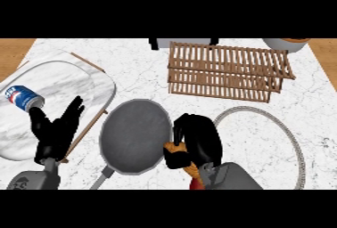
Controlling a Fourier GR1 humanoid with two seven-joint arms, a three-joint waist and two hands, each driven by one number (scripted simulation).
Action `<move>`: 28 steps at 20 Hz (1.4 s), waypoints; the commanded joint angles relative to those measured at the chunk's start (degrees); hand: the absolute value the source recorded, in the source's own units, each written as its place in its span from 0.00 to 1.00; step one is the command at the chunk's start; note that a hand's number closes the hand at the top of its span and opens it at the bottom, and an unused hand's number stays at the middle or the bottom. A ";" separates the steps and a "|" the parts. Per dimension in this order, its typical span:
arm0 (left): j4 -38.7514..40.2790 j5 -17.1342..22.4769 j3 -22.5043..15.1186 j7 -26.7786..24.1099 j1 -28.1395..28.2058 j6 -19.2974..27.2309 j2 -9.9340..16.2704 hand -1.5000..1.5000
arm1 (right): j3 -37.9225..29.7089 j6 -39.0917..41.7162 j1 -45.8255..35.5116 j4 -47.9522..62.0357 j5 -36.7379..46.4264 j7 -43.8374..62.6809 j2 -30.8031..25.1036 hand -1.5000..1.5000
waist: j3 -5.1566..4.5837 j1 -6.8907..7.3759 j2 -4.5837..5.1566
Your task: Pick the croissant from the placemat and place it in the tiered shelf
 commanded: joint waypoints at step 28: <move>3.53 -0.74 1.35 0.53 2.35 -1.57 -1.17 0.50 | -37.96 23.17 -45.73 -11.14 -0.96 20.80 -5.21 1.00 | -0.61 -0.98 0.62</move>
